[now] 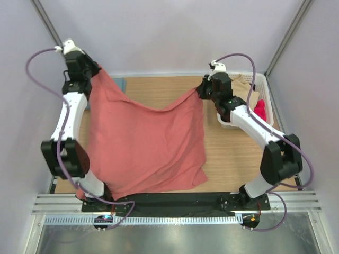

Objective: Fold and stack the t-shirts
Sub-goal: Flatten the tshirt out

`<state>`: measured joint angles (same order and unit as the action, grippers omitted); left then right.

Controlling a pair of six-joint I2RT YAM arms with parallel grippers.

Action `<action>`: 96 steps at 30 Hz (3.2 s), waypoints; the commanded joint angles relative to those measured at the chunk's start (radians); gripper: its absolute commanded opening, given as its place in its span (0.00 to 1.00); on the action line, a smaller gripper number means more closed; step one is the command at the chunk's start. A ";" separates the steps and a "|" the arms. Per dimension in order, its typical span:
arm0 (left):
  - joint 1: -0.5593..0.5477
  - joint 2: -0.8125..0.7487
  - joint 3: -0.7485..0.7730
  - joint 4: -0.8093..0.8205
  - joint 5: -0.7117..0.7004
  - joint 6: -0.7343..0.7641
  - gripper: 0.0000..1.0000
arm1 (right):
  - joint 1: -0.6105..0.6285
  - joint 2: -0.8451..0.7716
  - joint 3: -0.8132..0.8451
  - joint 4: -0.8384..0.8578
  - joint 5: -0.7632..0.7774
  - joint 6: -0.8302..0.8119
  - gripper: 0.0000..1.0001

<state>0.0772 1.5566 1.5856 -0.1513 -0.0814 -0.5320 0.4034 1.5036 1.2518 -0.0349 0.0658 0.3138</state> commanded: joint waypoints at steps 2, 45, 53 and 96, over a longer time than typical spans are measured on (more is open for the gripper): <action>-0.040 0.155 0.138 0.062 0.009 0.066 0.00 | -0.083 0.140 0.086 0.104 0.003 0.030 0.01; -0.062 0.127 0.674 -0.128 -0.075 0.047 0.00 | -0.207 0.213 0.635 -0.235 -0.165 0.047 0.01; -0.060 -0.214 0.633 -0.215 -0.086 0.018 0.01 | -0.207 -0.130 0.555 -0.206 -0.184 0.057 0.01; -0.120 -0.043 -0.006 -0.160 -0.215 0.188 0.00 | -0.084 0.134 0.170 0.026 -0.014 -0.061 0.01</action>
<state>-0.0517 1.4864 1.5425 -0.3801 -0.2783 -0.3935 0.3374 1.5890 1.3746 -0.1589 0.0444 0.2699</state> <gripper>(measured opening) 0.006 0.042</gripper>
